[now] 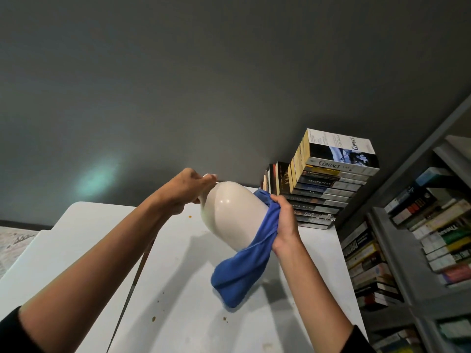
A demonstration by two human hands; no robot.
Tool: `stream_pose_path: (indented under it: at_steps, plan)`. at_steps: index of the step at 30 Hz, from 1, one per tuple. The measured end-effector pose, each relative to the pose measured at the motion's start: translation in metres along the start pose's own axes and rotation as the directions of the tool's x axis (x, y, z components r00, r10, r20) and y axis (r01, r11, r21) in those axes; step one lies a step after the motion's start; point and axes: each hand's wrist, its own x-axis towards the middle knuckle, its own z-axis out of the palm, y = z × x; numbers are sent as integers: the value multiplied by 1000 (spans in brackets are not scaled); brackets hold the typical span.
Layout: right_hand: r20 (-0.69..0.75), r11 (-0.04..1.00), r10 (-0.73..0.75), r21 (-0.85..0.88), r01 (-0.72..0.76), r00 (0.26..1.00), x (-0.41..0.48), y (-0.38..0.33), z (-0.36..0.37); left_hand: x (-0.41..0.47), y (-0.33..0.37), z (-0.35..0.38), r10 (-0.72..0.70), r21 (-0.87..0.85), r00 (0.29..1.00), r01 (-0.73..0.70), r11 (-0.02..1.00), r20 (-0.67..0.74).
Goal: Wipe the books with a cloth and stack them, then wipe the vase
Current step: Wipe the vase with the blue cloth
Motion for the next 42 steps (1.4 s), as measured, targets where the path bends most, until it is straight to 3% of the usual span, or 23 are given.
stream_pose_path:
  at_steps: [2, 5, 8, 10, 13, 16, 20, 23, 25, 27, 30, 34, 36, 42]
  plan:
    - [-10, 998, 61, 10, -61, 998, 0, 0, -4, -6, 7, -3, 112, 42, 985, -118, 992, 133]
    - [-9, 991, 127, -38, -128, 992, -1, -2, -8, -17, 19, -13, 262, 255, 926, -332, 908, 272]
    - [29, 983, 171, -67, -169, 985, -2, -6, -5, -21, 22, -13, 383, 458, 908, -416, 785, 168]
    - [30, 980, 172, -106, -169, 985, -2, -7, -1, -22, 23, -4, 435, 499, 899, -403, 767, 57]
    - [-19, 947, 20, -320, -25, 1000, 1, -5, 6, -20, 25, 4, 438, 522, 897, -344, 780, -62]
    - [58, 836, -241, -494, 237, 969, 2, -4, 13, -20, 31, 0, 441, 545, 890, -316, 777, -113]
    - [226, 562, -547, -614, 554, 806, -11, -7, 33, -22, 38, 1, 420, 571, 902, -294, 766, -99]
    - [369, 262, -771, -557, 788, 518, -25, 11, 47, -19, 36, 4, 390, 590, 913, -249, 768, -123]
    - [481, 103, -791, -504, 857, 378, -25, 33, 46, -14, 31, 3, 372, 594, 917, -218, 774, -147]
    - [528, 54, -777, -487, 872, 343, -18, 54, 35, -8, 25, 2, 358, 612, 919, -189, 768, -164]
    - [505, 61, -769, -554, 831, 393, -5, 79, 12, 6, 9, 2, 313, 603, 933, -147, 784, -180]
    - [388, 334, -646, -631, 700, 658, 11, 91, -17, 32, -7, 3, 240, 584, 950, -82, 808, -199]
    - [309, 420, -592, -670, 613, 744, 17, 93, -31, 44, -10, 5, 226, 588, 955, -72, 806, -193]
    - [194, 545, -514, -678, 493, 836, 26, 92, -32, 87, -16, 22, 215, 591, 966, -90, 802, -143]
